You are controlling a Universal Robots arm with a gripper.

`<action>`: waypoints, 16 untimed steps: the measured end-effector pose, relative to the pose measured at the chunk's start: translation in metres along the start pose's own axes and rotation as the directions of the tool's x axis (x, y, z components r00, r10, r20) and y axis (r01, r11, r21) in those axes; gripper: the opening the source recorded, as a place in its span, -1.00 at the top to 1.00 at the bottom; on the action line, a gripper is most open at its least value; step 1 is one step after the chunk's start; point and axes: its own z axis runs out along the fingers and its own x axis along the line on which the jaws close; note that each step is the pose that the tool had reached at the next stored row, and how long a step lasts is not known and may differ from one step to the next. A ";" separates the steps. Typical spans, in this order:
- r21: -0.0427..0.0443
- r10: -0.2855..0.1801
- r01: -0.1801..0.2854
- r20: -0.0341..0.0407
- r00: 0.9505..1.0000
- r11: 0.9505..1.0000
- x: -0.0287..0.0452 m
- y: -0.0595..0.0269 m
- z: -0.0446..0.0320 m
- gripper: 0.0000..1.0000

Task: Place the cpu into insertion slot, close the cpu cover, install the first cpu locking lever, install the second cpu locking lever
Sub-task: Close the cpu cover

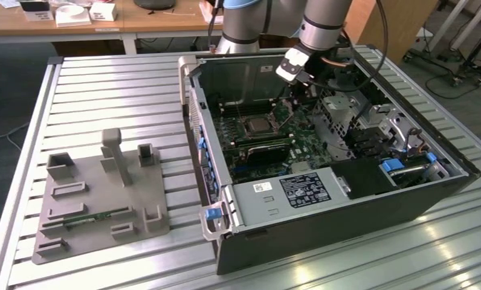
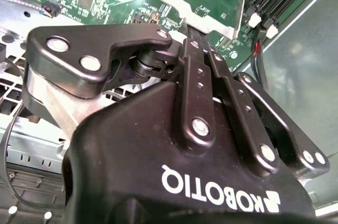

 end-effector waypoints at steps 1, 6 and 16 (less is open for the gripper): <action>0.000 0.000 0.000 0.000 1.000 1.000 0.0000 -0.0011 0.0000 0.79; 0.000 0.000 0.000 0.000 1.000 1.000 0.0000 -0.0115 -0.0003 0.79; 0.000 -0.001 0.001 0.000 1.000 1.000 -0.0001 -0.0299 -0.0008 0.79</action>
